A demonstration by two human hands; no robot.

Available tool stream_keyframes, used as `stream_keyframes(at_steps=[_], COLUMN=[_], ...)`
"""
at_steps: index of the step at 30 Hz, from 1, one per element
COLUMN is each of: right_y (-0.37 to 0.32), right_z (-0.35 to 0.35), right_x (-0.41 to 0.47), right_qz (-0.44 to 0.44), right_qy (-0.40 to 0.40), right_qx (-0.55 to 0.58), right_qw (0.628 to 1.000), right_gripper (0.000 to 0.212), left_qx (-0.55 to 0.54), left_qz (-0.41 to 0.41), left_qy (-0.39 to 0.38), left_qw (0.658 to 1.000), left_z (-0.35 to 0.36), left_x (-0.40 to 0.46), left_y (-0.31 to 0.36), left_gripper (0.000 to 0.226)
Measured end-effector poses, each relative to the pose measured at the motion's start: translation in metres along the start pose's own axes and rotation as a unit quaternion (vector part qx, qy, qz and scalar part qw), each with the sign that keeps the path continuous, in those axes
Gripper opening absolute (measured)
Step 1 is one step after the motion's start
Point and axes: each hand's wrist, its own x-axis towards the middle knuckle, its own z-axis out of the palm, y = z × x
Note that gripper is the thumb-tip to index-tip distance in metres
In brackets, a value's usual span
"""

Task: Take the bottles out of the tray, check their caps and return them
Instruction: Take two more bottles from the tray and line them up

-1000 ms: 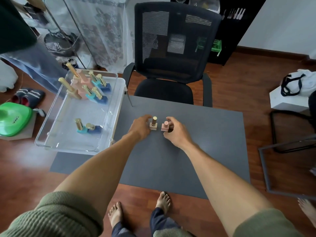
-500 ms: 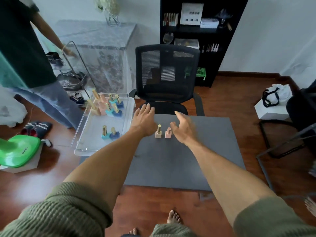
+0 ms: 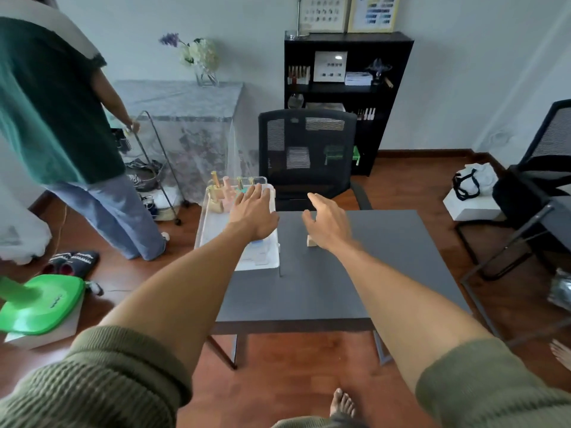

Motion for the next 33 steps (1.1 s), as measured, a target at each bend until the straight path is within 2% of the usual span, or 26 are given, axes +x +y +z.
stream_keyframes(at_steps=[6, 11, 15, 22, 26, 33], right_y=[-0.042, -0.062, -0.064, -0.064, -0.065, -0.064], right_z=[0.023, 0.034, 0.042, 0.059, 0.071, 0.086], right_x=[-0.025, -0.035, -0.027, -0.012, -0.003, 0.013], right_qz=[0.004, 0.000, -0.006, -0.017, -0.006, 0.001], right_qy=[-0.006, -0.010, -0.068, -0.133, -0.139, -0.149], right_qx=[0.016, 0.008, 0.006, 0.006, 0.017, 0.018], right_qw=[1.000, 1.000, 0.998, 0.991, 0.990, 0.989], right_gripper=[0.051, 0.045, 0.053, 0.054, 0.048, 0.041], left_qx=[0.008, 0.002, -0.022, -0.049, -0.105, -0.163], left_qz=[-0.010, -0.021, -0.027, -0.049, -0.074, -0.098], left_qy=[0.011, 0.014, 0.003, -0.027, -0.056, -0.053], left_qw=[1.000, 1.000, 0.999, 0.997, 0.990, 0.980], left_z=[-0.011, -0.009, -0.003, 0.016, 0.027, 0.042], left_x=[-0.029, -0.041, -0.045, -0.046, -0.040, -0.028], left_y=[-0.046, -0.065, -0.074, -0.081, -0.086, -0.088], left_gripper=[0.065, 0.079, 0.084, 0.061, 0.060, 0.048])
